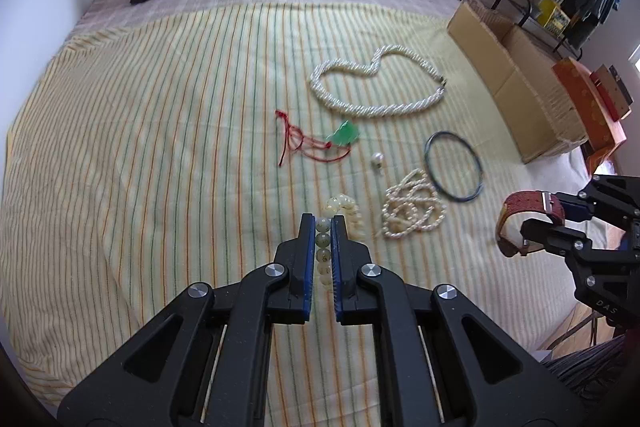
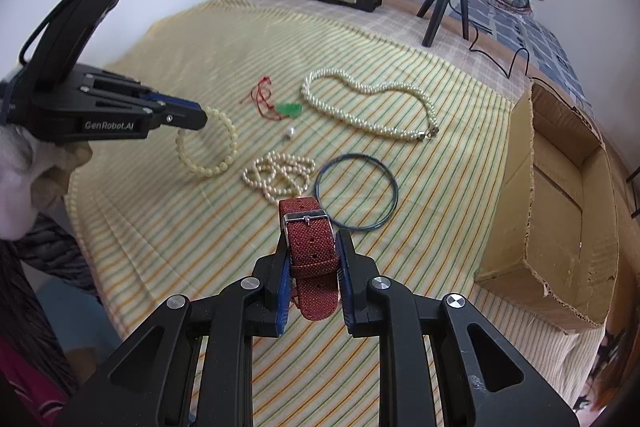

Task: Organize jewelry
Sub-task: 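Grasp the red watch strap with the right tool while the left grasps the bead bracelet, then carry watch and bracelet into the cardboard box and open both tools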

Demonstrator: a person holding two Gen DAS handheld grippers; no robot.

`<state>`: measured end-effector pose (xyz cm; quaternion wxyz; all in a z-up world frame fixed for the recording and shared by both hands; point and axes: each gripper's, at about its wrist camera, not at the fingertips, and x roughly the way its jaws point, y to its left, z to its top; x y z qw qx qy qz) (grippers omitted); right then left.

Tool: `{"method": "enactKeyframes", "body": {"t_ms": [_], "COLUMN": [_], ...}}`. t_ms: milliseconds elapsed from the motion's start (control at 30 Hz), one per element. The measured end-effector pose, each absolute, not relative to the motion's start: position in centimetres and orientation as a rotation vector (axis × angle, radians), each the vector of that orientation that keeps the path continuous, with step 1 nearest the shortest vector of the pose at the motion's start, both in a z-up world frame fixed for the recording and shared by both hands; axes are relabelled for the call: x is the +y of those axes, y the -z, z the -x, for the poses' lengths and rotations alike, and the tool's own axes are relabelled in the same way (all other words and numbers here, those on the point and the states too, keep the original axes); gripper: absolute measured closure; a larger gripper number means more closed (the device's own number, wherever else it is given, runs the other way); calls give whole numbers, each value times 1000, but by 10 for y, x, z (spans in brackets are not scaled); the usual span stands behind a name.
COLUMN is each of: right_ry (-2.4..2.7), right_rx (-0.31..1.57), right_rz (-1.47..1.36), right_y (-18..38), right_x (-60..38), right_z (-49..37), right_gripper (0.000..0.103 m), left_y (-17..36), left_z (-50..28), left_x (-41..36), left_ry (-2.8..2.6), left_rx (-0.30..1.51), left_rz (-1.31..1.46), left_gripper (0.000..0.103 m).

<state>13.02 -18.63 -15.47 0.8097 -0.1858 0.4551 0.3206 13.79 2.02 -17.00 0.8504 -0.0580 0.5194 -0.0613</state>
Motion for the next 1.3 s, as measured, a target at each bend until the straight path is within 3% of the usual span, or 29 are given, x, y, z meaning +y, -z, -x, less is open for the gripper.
{"method": "enactKeyframes", "body": {"t_ms": [667,1300], "right_ry": [-527,-306], "right_rx": [877,856], "right_rz": [252,174], "right_y": [115,101], "right_x": [-244,-327], "right_z": [-166,-213], "right_gripper": [85,85], "left_y": [112,73], "left_z": [-135,-161], "left_x": [3,-97], "left_ry": [194,363], "left_rx": [955,861], "left_rz": [167,122], "left_gripper": [98,98]}}
